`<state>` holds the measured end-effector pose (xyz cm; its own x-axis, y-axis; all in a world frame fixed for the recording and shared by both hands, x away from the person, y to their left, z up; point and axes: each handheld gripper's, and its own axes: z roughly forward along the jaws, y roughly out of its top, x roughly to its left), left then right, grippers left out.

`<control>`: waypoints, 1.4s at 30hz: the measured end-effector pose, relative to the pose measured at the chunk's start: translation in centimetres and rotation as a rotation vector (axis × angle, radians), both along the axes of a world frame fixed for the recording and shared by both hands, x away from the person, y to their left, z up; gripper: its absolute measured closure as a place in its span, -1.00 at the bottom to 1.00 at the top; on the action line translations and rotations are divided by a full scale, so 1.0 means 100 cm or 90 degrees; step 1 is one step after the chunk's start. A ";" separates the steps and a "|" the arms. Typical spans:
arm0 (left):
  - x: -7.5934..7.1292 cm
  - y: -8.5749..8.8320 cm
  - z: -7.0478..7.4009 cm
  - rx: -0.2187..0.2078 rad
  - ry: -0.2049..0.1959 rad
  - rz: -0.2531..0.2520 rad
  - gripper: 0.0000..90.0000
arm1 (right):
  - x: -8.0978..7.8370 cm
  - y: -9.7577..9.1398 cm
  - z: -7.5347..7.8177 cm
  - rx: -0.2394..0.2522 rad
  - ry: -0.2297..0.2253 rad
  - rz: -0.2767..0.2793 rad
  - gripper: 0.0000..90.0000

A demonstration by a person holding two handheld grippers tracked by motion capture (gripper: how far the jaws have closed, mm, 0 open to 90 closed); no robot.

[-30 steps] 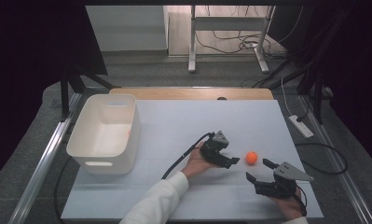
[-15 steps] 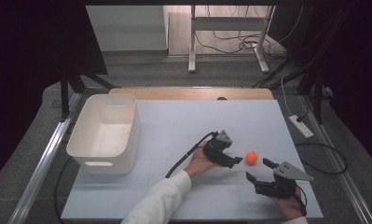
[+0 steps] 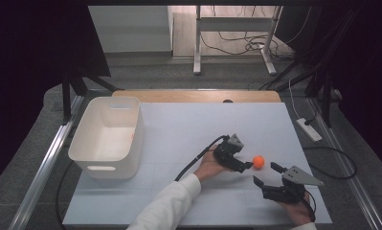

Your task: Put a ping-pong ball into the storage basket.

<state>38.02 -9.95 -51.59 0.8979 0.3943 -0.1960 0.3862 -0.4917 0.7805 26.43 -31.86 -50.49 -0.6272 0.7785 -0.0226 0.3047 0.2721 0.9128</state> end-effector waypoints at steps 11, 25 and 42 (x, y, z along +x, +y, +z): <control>0.003 -0.005 -0.002 0.002 0.004 0.000 -0.49 | 0.000 0.000 0.000 0.002 0.000 0.001 -0.68; 0.004 -0.014 -0.005 0.021 0.000 -0.011 -0.48 | -0.001 -0.002 0.002 0.023 0.003 0.002 -0.68; 0.006 -0.024 -0.008 0.018 0.001 -0.023 -0.47 | 0.000 -0.003 0.002 0.023 0.003 0.000 -0.67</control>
<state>38.60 -12.38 -52.34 0.9113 0.3668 -0.1871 0.3694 -0.5278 0.7648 26.38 -32.19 -50.26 -0.6270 0.7790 0.0085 0.3094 0.2390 0.9204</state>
